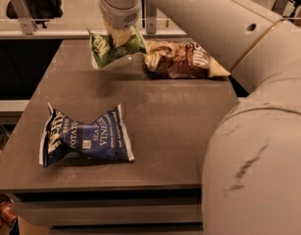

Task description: Pick green jalapeno chip bag

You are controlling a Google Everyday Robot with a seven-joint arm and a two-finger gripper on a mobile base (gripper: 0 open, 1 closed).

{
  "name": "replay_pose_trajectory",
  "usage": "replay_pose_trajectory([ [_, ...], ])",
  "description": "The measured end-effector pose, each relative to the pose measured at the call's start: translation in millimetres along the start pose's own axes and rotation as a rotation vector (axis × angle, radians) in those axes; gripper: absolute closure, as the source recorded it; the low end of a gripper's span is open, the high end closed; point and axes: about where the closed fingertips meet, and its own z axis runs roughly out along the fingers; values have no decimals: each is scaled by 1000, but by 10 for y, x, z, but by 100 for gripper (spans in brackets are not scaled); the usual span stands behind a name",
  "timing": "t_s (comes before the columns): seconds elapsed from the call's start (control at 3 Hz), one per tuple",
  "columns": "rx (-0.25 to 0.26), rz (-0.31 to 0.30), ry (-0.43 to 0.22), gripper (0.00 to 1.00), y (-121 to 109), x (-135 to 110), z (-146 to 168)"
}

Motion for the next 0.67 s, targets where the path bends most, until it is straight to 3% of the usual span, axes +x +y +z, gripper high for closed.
replay_pose_trajectory([
  [0.67,75,-41,-18,100,-173,-37,-359],
])
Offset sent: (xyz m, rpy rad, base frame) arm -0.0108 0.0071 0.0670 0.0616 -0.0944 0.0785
